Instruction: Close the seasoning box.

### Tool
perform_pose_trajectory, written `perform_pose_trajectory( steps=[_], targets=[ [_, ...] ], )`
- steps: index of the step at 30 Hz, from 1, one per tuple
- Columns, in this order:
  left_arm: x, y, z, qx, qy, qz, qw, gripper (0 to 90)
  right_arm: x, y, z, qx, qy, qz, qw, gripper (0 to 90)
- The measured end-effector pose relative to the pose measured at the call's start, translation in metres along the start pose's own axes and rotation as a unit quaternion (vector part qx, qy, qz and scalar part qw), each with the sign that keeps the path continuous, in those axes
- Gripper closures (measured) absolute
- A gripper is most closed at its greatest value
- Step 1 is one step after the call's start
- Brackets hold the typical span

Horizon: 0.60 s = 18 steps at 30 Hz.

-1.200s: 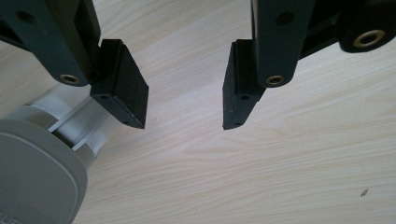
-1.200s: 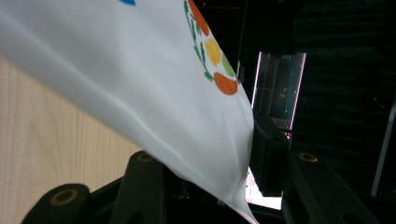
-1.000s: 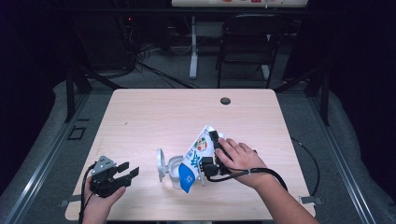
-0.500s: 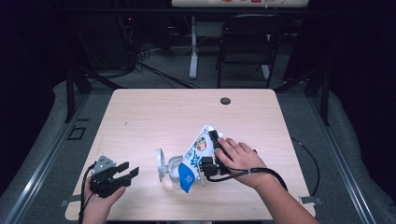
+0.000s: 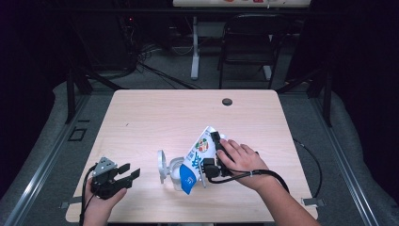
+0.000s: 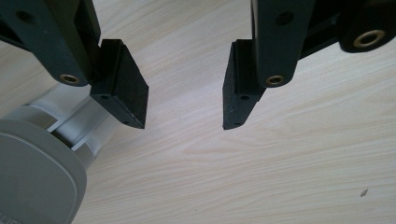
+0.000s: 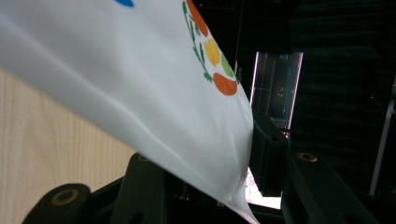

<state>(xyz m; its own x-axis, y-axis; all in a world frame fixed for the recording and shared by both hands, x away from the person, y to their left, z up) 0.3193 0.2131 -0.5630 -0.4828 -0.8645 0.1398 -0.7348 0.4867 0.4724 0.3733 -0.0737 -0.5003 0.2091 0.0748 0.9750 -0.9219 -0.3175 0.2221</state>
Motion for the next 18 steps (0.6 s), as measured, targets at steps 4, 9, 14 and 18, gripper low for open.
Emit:
perform_pose_trajectory(
  steps=[4,9,14,18],
  targets=[
    [0.0,0.0,0.0,0.0,-0.001,0.0,1.0,51.3,-0.005,-0.001,0.002,0.0,-0.009,-0.006,0.9999,62.1],
    [0.0,0.0,0.0,-0.001,0.0,0.0,1.0,51.3,-0.009,-0.001,0.006,-0.005,-0.034,-0.015,0.9993,61.9],
    [0.0,0.0,0.0,-0.001,-0.001,0.0,1.0,51.2,-0.015,-0.003,0.009,-0.006,-0.058,-0.021,0.9981,61.8],
    [0.001,-0.001,0.001,-0.002,0.0,-0.001,1.0,51.3,-0.019,-0.002,0.012,-0.008,-0.077,-0.024,0.9967,61.7]
  ],
)
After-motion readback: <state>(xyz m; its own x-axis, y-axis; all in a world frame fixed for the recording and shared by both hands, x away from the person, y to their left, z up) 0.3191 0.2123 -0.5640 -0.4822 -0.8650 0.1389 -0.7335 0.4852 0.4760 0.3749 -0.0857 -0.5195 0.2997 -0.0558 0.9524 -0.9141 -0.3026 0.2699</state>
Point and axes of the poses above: each handheld gripper's, and its own axes: y roughly backward along the jaws, z roughly out of its underside, x roughly to its right, the point moved 8 cm from there along -y, roughly forward along the jaws, and after that the axes turned 8 degrees about x, right-handed, at the moved point
